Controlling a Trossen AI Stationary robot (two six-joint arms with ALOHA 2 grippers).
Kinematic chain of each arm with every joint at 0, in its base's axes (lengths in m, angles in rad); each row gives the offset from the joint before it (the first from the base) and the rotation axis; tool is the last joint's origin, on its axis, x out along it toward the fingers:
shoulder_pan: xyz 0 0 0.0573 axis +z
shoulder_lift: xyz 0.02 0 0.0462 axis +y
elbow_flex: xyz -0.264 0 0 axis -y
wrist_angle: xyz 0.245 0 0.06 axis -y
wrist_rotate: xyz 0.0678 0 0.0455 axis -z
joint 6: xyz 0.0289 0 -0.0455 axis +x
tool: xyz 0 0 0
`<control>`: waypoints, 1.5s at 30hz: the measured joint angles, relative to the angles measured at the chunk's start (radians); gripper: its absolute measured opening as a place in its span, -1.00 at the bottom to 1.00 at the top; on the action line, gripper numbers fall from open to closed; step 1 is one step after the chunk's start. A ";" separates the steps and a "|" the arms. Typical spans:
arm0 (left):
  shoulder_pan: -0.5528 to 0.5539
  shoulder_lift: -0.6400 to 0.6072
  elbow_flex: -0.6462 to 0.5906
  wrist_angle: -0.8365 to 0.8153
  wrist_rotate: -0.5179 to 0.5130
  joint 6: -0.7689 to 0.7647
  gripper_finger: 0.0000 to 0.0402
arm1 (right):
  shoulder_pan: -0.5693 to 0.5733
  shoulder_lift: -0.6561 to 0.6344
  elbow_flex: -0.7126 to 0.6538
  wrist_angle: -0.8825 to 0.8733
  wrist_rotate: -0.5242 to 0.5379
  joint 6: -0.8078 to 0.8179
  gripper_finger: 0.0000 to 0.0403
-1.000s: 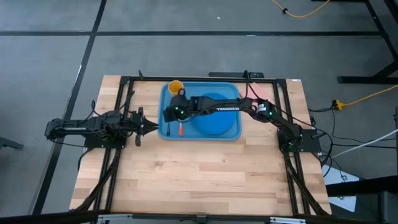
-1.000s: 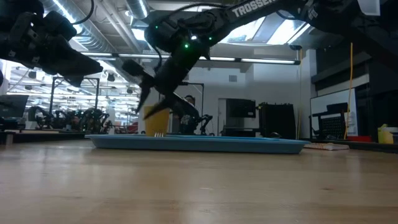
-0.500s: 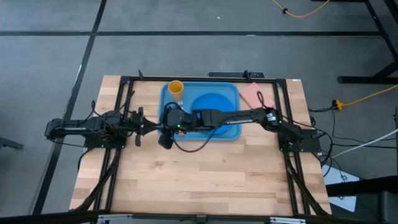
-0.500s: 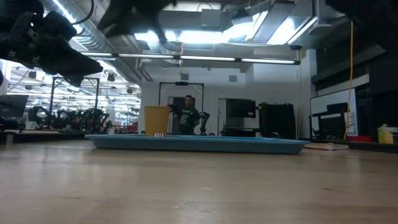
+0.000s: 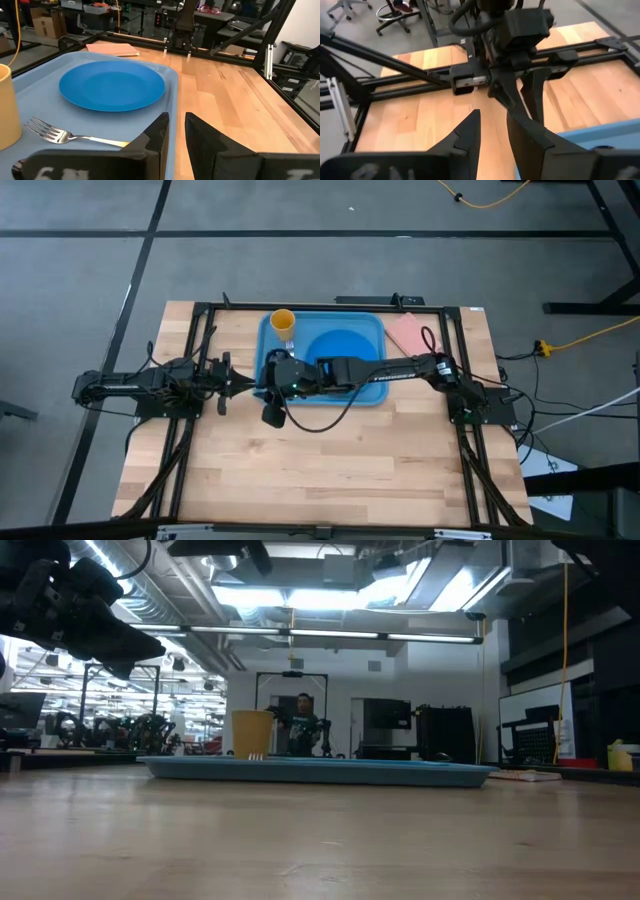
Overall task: Pick and place plate/cup/fork/spoon on tray
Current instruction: Return to Home Position
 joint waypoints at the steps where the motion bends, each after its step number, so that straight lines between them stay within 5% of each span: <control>1: 0.000 0.000 0.000 0.000 0.000 0.000 -0.73 | -0.003 0.000 0.000 -0.007 -0.007 0.000 -0.51; 33: 0.000 0.000 0.000 0.000 0.000 0.000 -0.73 | -0.033 -0.106 -0.007 -0.128 -0.071 -0.056 -0.51; 39: 0.000 0.000 0.000 0.000 0.000 0.000 -0.73 | -0.028 -0.222 -0.126 -0.135 -0.016 -0.084 -0.51; 45: 0.000 0.000 0.000 0.000 0.000 0.000 -0.73 | -0.028 -0.439 -0.501 0.099 -0.016 -0.109 -0.51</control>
